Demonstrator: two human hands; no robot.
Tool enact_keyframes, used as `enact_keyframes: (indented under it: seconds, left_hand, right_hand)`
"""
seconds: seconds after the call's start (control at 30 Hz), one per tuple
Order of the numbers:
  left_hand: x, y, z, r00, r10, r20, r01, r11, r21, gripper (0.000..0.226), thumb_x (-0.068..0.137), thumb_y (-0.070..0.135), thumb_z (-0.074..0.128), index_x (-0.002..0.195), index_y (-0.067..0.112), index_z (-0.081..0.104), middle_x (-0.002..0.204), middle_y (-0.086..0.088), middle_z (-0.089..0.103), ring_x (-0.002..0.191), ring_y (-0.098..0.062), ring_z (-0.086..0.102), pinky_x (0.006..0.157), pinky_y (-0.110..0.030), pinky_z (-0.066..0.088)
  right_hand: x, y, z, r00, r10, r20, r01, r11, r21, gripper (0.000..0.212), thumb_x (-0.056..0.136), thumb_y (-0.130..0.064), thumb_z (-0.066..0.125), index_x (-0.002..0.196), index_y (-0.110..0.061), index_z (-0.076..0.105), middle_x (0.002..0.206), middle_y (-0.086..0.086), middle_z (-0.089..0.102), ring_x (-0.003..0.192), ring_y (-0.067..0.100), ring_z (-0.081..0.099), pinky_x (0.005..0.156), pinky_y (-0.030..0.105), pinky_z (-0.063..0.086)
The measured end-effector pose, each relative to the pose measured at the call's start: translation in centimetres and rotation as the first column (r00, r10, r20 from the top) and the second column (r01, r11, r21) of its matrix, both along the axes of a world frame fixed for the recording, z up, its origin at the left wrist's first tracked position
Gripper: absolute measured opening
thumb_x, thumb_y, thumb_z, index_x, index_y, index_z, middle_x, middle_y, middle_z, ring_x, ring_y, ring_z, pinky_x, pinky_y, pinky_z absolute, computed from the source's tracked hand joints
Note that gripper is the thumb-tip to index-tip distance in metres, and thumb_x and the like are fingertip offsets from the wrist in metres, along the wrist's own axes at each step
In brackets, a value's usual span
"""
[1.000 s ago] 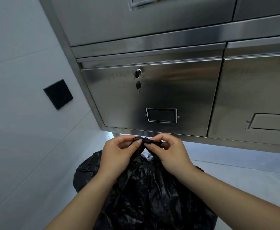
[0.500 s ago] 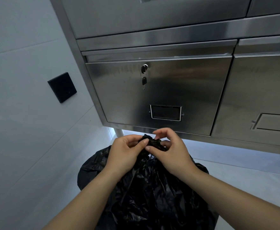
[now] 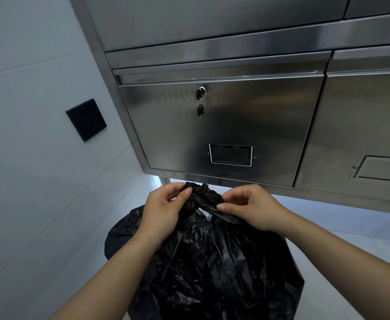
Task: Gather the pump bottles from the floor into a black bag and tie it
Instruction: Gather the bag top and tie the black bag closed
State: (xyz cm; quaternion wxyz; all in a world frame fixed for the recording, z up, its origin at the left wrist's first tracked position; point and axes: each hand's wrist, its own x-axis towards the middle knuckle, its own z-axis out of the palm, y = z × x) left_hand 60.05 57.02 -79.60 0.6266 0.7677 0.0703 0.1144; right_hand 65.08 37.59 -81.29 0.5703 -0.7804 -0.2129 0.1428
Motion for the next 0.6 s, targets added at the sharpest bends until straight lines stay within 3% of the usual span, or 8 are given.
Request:
enact_keyframes:
  seconds: [0.1,0.17,0.27,0.33,0.4,0.47,0.6]
  left_hand:
    - [0.2,0.1,-0.5,0.999,0.016,-0.037,-0.018,0.999,-0.041,0.012,0.089,0.022,0.063,0.093,0.019,0.074,0.090,0.003,0.077,0.088,-0.013,0.072,0.082,-0.028,0.054]
    - [0.3,0.2,-0.9,0.998,0.027,-0.053,-0.029,0.999,-0.028,0.010,0.088,0.022,0.064,0.091,0.022,0.074,0.090,0.003,0.077,0.088,-0.013,0.072,0.083,-0.029,0.053]
    - [0.0,0.5,-2.0,0.996,0.011,-0.083,-0.001,0.994,0.110,0.013,0.087,0.016,0.066,0.084,0.027,0.072,0.088,0.006,0.075,0.087,-0.010,0.070,0.083,-0.024,0.053]
    - [-0.7,1.0,-3.4,0.994,-0.011,-0.105,0.040,0.960,0.277,0.013,0.087,0.017,0.066,0.087,0.028,0.073,0.084,0.016,0.073,0.083,0.001,0.068,0.078,-0.013,0.050]
    - [-1.9,1.5,-4.7,0.994,0.015,-0.112,0.038,0.888,0.457,0.013,0.085,0.021,0.067,0.092,0.029,0.075,0.079,0.026,0.068,0.072,0.013,0.062,0.068,0.000,0.041]
    - [-3.2,1.9,-6.0,0.992,0.017,-0.121,0.063,0.780,0.622,0.017,0.085,0.026,0.067,0.100,0.030,0.074,0.089,0.021,0.069,0.071,0.009,0.060,0.066,0.002,0.038]
    - [-5.7,1.8,-8.8,0.977,-0.105,-0.184,0.210,0.579,0.788,0.023,0.089,0.029,0.060,0.110,0.032,0.070,0.100,0.010,0.067,0.086,-0.008,0.061,0.073,-0.017,0.044]
  right_hand:
    - [-0.6,0.8,-0.2,0.995,-0.090,0.049,0.089,0.996,0.021,0.006,0.072,-0.023,0.079,0.072,-0.024,0.073,0.074,-0.005,0.073,0.069,0.007,0.067,0.074,0.027,0.053]
    - [-0.8,1.3,-0.4,0.985,-0.111,0.136,0.114,0.993,-0.016,0.012,0.068,-0.027,0.082,0.065,-0.032,0.071,0.077,-0.009,0.072,0.077,0.008,0.066,0.080,0.029,0.053]
    - [-0.4,1.2,-1.4,0.951,-0.025,0.309,0.115,0.954,-0.278,0.020,0.060,-0.045,0.082,0.064,-0.048,0.063,0.104,-0.022,0.061,0.106,0.000,0.049,0.096,0.032,0.034]
    - [-0.1,0.8,-2.5,0.976,0.003,0.219,0.086,0.916,-0.393,0.033,0.055,-0.056,0.079,0.082,-0.049,0.062,0.114,-0.022,0.054,0.116,0.002,0.046,0.101,0.035,0.031]
    - [-0.1,0.4,-3.8,0.994,0.016,0.106,0.029,0.912,-0.410,0.048,0.054,-0.057,0.080,0.097,-0.045,0.061,0.109,-0.017,0.058,0.111,0.007,0.054,0.096,0.029,0.040]
    - [-0.5,0.4,-5.2,0.995,0.061,0.075,-0.023,0.901,-0.432,0.048,0.056,-0.055,0.081,0.098,-0.045,0.059,0.104,-0.013,0.062,0.104,0.008,0.058,0.091,0.025,0.044]
    - [-2.3,1.0,-8.4,0.976,0.174,0.129,-0.078,0.839,-0.538,0.060,0.060,-0.054,0.079,0.114,-0.036,0.059,0.115,-0.007,0.058,0.106,0.010,0.053,0.092,0.027,0.043]
